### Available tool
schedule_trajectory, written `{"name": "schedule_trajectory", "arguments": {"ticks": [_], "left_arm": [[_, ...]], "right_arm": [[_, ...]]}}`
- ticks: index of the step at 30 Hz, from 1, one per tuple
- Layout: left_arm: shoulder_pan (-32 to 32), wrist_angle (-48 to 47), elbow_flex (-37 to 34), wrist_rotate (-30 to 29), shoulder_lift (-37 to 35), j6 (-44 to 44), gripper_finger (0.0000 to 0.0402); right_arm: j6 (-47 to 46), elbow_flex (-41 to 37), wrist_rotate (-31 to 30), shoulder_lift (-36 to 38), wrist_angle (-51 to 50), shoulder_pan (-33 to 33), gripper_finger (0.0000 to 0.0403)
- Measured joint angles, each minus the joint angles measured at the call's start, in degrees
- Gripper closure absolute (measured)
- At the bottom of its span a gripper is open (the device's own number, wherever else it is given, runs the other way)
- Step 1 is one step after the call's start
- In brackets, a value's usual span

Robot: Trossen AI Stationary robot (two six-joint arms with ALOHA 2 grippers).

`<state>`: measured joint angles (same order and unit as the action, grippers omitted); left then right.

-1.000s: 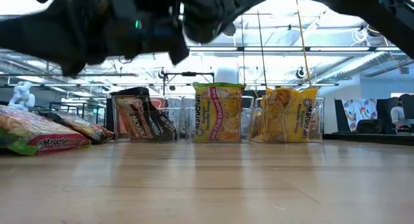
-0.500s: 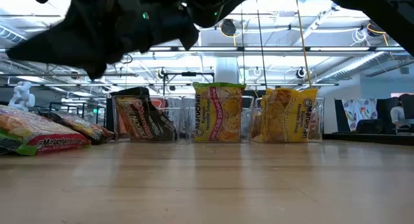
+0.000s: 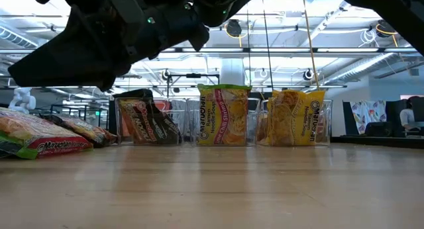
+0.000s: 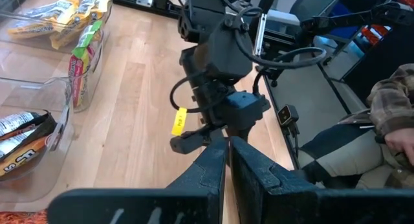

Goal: Sort Maruchan noodles
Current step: Put the black noodle pack into the left transparent bin

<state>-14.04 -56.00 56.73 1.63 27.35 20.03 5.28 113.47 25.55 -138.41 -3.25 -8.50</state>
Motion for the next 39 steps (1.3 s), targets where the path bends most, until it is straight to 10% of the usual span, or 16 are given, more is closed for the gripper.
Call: {"name": "schedule_trajectory", "arguments": {"ticks": [39], "left_arm": [[0.0, 0.0, 0.0, 0.0, 0.0, -0.2, 0.0373]], "right_arm": [[-15.2, -10.3, 7.7, -5.3, 21.5, 0.0, 0.0328]]}}
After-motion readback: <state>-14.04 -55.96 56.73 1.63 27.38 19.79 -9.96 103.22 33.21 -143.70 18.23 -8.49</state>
